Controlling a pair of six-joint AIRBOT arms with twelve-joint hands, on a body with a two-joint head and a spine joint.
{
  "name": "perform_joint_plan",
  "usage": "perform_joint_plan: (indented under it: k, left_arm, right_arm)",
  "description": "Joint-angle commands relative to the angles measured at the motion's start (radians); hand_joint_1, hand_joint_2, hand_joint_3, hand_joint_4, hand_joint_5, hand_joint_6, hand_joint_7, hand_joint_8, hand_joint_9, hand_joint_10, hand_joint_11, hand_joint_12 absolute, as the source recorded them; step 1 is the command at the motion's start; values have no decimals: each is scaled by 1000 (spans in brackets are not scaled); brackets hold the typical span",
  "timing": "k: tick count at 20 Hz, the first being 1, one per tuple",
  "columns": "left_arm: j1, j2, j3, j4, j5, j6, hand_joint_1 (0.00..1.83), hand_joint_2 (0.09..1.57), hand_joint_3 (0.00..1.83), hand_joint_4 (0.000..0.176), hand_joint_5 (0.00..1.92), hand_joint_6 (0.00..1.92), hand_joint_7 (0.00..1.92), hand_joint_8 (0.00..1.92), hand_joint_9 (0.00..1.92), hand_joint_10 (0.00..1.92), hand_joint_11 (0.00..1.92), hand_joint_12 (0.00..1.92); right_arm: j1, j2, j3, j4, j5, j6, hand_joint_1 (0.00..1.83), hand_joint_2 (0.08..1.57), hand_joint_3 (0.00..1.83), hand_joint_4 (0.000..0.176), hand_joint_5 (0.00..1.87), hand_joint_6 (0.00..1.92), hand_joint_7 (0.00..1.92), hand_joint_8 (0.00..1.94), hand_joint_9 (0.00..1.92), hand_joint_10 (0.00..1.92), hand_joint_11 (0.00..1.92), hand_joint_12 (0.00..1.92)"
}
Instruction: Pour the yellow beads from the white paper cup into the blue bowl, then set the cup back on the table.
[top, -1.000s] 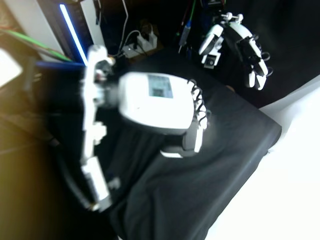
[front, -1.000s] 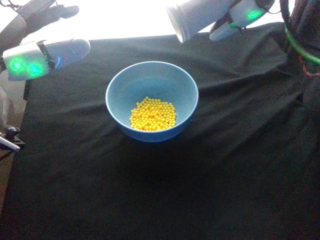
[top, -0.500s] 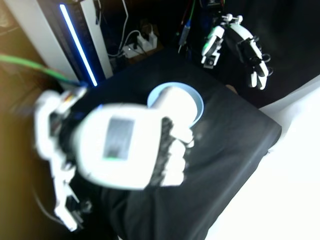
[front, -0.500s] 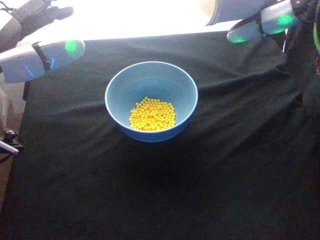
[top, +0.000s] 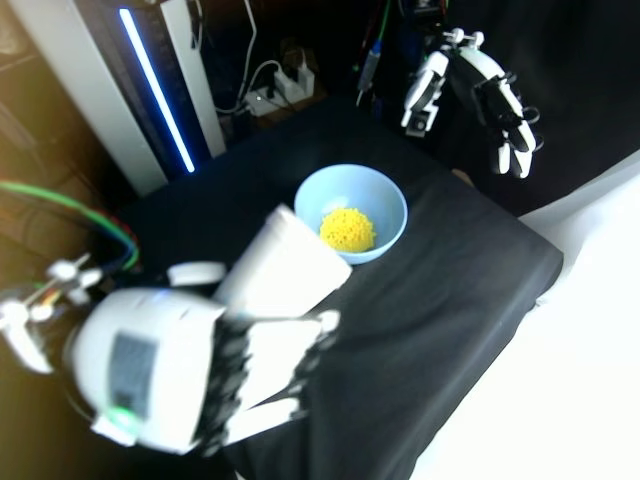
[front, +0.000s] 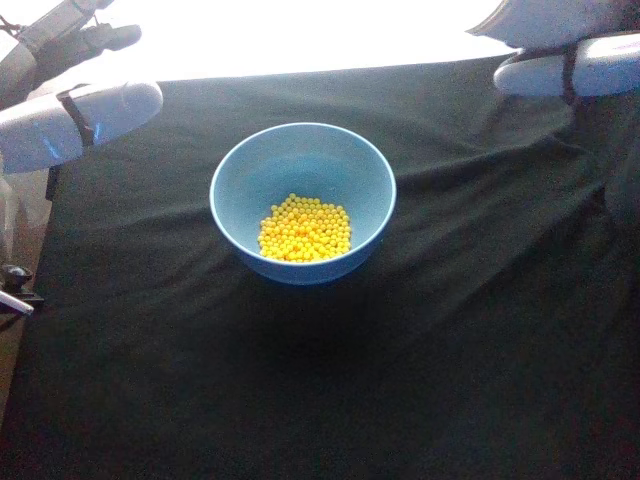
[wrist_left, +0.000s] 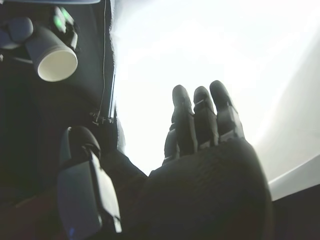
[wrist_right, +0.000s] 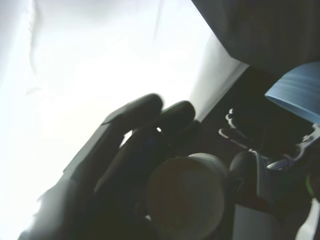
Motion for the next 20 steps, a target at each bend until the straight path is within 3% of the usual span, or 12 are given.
perform_joint_plan:
  k: [1, 4, 5, 6, 7, 10, 11, 12, 14, 20]
  left_arm:
    - [-5, -5, -1, -14, -123, -11, 459, 924, 3, 0, 128, 0, 492, 1, 318, 7, 15, 623]
    - [-5, -8, -1, -17, -123, -12, 473, 923, 1, 0, 137, 6, 499, 5, 315, 4, 9, 628]
    - [-5, -8, -1, -17, -123, -12, 473, 922, 1, 0, 138, 5, 494, 2, 309, 2, 7, 628]
    - [-5, -9, -1, -18, -123, -13, 468, 925, 2, 0, 135, 4, 487, 0, 303, 0, 4, 628]
    - [-4, -9, -1, -19, -123, -13, 461, 926, 2, 0, 130, 1, 482, 0, 291, 0, 0, 627]
    - [-2, -13, -1, -22, -127, -17, 473, 939, 7, 0, 126, 1, 478, 1, 277, 2, 0, 598]
    - [-2, -14, -1, -22, -127, -18, 476, 949, 7, 0, 116, 0, 474, 0, 271, 0, 0, 580]
    - [0, -15, -1, -22, -129, -19, 474, 949, 5, 0, 117, 1, 479, 2, 273, 2, 0, 573]
    - [7, -16, -1, -28, -134, -22, 486, 944, 1, 0, 114, 0, 478, 2, 275, 2, 0, 562]
    - [10, -21, -1, -30, -139, -26, 485, 918, 0, 0, 146, 4, 510, 4, 312, 7, 0, 602]
  right_arm:
    - [-2, -3, -1, 67, 166, 7, 1281, 1036, 2, 0, 1064, 720, 1289, 582, 1365, 182, 1021, 1041]
    - [-59, -19, -2, 194, 237, 7, 1285, 1037, 0, 0, 1114, 584, 1242, 713, 1368, 147, 912, 1265]
    - [-74, -25, -2, 235, 263, 7, 1276, 1037, 1, 0, 1096, 658, 1247, 669, 1316, 104, 828, 1064]
    - [-85, -30, -2, 261, 280, 7, 1282, 1034, 0, 0, 1097, 643, 1267, 645, 1332, 90, 830, 1018]
    - [-95, -37, -2, 286, 294, 7, 1291, 1041, 1, 0, 1079, 636, 1244, 719, 1364, 95, 907, 1128]
    - [-121, -60, 1, 345, 324, 8, 1291, 1046, 0, 0, 1020, 762, 1280, 625, 1441, 81, 1017, 1104]
    - [-129, -66, 1, 359, 333, 8, 1286, 1049, 1, 0, 1024, 763, 1255, 667, 1399, 52, 938, 1024]
    - [-139, -73, 2, 373, 337, 8, 1379, 1038, 3, 0, 1037, 682, 1232, 589, 1182, 792, 905, 1047]
    - [-161, -87, 2, 397, 339, 9, 1270, 1075, 1, 0, 991, 827, 1161, 825, 1186, 509, 926, 1234]
    - [-189, -146, 32, 463, 349, 56, 1271, 1042, 2, 0, 1082, 711, 1239, 662, 1300, 278, 914, 1248]
